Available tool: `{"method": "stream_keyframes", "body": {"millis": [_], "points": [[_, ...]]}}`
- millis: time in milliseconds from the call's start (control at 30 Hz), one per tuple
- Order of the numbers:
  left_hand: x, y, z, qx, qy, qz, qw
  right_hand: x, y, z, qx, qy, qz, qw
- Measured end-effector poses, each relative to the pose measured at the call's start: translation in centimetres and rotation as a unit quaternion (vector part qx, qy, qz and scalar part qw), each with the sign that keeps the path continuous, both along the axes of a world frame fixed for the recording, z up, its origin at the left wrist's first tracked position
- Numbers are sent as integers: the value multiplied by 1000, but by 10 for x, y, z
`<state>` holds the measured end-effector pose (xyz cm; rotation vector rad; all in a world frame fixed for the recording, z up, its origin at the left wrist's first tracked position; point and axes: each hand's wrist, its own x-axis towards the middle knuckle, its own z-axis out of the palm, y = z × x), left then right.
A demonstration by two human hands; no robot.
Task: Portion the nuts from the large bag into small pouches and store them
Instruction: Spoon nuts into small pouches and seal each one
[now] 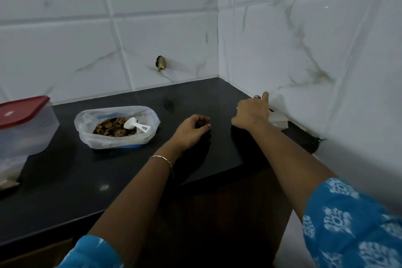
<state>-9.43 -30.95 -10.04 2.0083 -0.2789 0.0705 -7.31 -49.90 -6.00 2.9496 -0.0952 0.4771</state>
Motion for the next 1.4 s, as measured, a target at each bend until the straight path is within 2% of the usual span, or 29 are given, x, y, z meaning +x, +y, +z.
{"method": "stream_keyframes", "body": {"millis": [333, 467, 567, 667, 800, 933, 1133, 1300, 1400], "points": [[-6, 1, 1, -63, 10, 14, 998, 5, 8, -3, -70, 0, -8, 998], [-5, 3, 0, -90, 15, 22, 996, 0, 0, 5, -65, -67, 20, 995], [-10, 2, 3, -116, -1, 30, 993, -5, -6, 22, -9, -176, 44, 983], [-18, 5, 7, -163, -29, 55, 985, -15, -3, 47, 122, -229, 62, 964], [-39, 19, 13, -173, -78, 86, 978, -38, 9, 73, 340, -191, 126, 912], [-67, 48, 25, -168, -104, 102, 975, -59, 35, 82, 523, -72, 227, 819], [-107, 108, 46, -253, -99, 131, 953, -88, 107, 65, 532, 1, 319, 784], [-141, 160, 32, -279, -39, 138, 949, -116, 185, 29, 494, -37, 369, 787], [-159, 195, 27, -256, -5, 154, 954, -131, 229, 8, 489, -25, 401, 774]]}}
